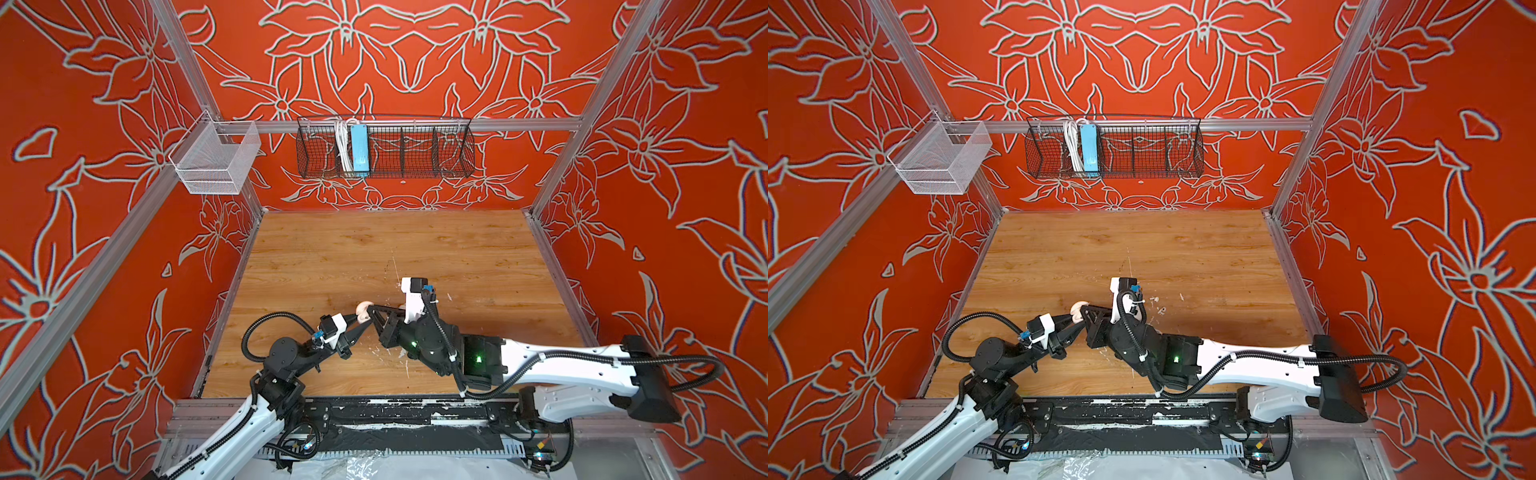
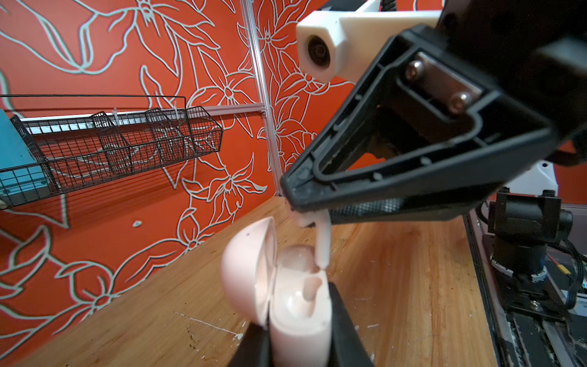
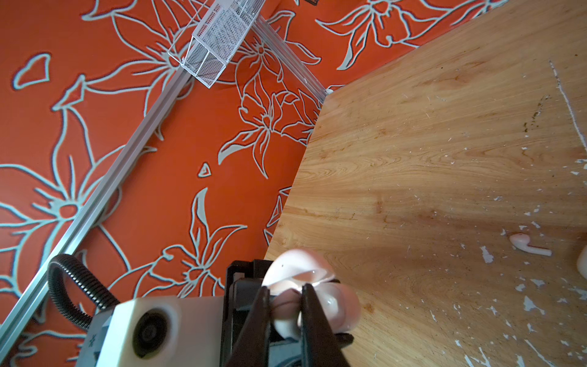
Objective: Insert wireless bluetooth earbuds into charging case
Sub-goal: Insert the wireless bluetooth earbud into the charging case.
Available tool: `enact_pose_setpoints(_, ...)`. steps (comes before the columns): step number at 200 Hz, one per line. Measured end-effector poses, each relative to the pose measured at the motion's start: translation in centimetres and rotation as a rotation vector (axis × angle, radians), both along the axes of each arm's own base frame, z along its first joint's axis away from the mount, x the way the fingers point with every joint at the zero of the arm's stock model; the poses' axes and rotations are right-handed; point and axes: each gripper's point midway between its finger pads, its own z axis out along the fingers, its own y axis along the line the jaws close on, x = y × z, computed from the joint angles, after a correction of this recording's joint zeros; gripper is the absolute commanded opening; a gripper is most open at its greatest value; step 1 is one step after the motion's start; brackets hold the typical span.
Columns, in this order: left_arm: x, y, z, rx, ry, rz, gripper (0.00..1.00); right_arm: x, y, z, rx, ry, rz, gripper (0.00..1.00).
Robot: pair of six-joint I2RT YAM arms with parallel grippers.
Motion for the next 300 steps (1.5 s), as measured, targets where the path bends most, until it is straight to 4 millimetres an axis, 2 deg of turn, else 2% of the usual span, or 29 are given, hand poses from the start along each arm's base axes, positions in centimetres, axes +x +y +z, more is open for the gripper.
enact_pose_setpoints(63, -0.1, 0.0, 0.0, -0.001, -0.002, 0.000, 0.00, 0.2, 0.2, 0.0, 0.000, -0.008, -0.006, 0.11)
enact_pose_setpoints(185, -0.1, 0.0, -0.2, 0.006, 0.010, -0.001, 0.00, 0.2, 0.4, -1.3, -0.032, 0.016, -0.014, 0.11)
enact_pose_setpoints(206, -0.2, 0.0, -0.4, 0.010, 0.016, -0.005, 0.00, 0.2, 0.3, -1.6, -0.045, 0.019, -0.015, 0.13)
enact_pose_setpoints(230, -0.2, 0.0, -0.5, 0.011, 0.018, -0.007, 0.00, 0.3, 0.2, -1.7, -0.055, 0.019, -0.018, 0.28)
enact_pose_setpoints(253, -0.2, 0.0, -0.4, 0.009, 0.019, 0.001, 0.00, 0.4, 0.1, -1.6, -0.062, 0.016, -0.030, 0.37)
enact_pose_setpoints(300, -0.2, 0.1, -0.3, 0.006, 0.013, 0.004, 0.00, 0.6, -0.2, -1.7, -0.077, 0.008, -0.045, 0.38)
